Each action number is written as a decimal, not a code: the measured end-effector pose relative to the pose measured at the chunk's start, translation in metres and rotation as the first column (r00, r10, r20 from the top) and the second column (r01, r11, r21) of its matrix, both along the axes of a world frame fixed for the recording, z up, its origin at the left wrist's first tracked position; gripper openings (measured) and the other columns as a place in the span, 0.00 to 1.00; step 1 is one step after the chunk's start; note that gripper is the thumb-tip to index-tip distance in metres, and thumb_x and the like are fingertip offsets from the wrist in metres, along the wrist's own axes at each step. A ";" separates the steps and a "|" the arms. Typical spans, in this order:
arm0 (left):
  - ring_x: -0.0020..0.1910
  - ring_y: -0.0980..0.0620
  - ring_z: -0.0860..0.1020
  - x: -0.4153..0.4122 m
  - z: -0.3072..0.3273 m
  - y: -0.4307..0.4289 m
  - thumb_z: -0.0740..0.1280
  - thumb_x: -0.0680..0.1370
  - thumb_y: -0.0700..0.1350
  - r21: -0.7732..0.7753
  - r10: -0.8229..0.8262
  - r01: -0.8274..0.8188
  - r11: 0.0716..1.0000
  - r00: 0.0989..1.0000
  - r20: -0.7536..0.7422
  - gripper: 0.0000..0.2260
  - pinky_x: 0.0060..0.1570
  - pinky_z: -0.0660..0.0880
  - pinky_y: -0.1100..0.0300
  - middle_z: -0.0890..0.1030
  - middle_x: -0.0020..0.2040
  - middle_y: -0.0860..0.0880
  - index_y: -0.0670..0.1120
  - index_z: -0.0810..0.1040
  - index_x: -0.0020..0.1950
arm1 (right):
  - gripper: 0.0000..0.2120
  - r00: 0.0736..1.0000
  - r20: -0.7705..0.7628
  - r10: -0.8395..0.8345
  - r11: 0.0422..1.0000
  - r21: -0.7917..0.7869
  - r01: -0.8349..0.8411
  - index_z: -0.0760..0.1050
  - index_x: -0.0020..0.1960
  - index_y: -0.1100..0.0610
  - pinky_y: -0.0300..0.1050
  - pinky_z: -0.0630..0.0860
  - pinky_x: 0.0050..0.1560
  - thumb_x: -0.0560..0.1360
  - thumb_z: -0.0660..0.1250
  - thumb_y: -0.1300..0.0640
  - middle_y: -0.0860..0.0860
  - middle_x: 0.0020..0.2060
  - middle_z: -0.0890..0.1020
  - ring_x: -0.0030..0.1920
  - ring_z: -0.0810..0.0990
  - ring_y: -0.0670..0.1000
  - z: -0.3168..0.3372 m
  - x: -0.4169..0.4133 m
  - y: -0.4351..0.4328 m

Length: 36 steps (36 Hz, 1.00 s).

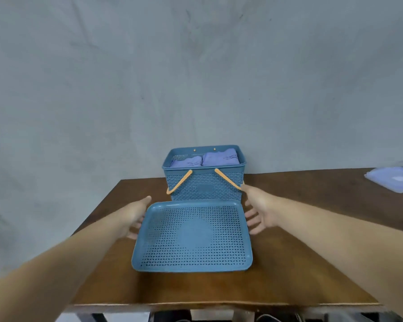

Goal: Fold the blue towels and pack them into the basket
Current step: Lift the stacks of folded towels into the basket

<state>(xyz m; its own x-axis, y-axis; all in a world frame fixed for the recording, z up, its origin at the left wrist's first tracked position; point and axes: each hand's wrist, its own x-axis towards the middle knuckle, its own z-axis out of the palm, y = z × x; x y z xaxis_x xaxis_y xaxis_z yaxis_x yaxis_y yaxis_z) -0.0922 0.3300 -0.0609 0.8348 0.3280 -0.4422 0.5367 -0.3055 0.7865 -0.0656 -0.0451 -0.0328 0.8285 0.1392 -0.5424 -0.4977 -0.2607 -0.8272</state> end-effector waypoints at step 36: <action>0.73 0.53 0.75 0.203 0.117 -0.001 0.56 0.86 0.64 -0.264 0.079 0.123 0.957 0.764 0.641 0.18 0.78 0.66 0.45 0.80 0.71 0.48 0.54 0.77 0.53 | 0.18 0.778 0.599 -0.189 0.969 0.243 0.049 0.77 0.51 0.51 0.52 0.58 0.80 0.86 0.57 0.39 0.48 0.54 0.81 0.65 0.78 0.47 0.113 0.205 -0.001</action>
